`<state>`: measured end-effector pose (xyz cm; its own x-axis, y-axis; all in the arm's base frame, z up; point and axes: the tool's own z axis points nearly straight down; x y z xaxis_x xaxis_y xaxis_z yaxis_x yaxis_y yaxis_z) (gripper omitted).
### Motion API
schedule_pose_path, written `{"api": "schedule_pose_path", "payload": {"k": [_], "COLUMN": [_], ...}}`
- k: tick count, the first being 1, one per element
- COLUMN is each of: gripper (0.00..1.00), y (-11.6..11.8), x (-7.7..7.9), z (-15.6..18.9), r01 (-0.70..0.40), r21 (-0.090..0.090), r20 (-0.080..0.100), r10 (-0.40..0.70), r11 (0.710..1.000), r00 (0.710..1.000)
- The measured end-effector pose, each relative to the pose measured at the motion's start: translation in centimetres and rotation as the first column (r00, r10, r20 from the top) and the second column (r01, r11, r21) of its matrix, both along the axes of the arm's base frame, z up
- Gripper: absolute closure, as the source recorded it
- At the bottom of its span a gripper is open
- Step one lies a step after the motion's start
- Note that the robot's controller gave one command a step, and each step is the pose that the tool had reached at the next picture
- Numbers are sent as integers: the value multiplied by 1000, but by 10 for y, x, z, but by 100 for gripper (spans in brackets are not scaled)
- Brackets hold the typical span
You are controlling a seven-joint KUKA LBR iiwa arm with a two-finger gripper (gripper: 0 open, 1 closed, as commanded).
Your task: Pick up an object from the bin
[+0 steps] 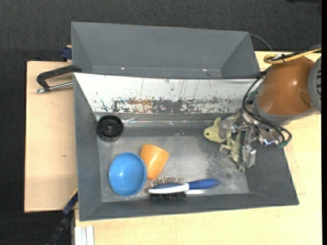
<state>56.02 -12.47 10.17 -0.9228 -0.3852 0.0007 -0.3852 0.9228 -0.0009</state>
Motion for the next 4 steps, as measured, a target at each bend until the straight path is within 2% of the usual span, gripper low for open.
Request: {"api": "schedule_pose_path", "payload": {"k": [1,2,3,4], "gripper": [0,0,0,100], "y": [-16,23,23,23], "x": [-26,45,48,49], "z": [1,-29,-26,-25], "r01": [135,63,64,64], "r21": [12,4,2,1], "r20": [8,12,12,13], "r10": [-135,-63,-64,-64], "r11": [991,998,998,998], "r00": [991,998,998,998]}}
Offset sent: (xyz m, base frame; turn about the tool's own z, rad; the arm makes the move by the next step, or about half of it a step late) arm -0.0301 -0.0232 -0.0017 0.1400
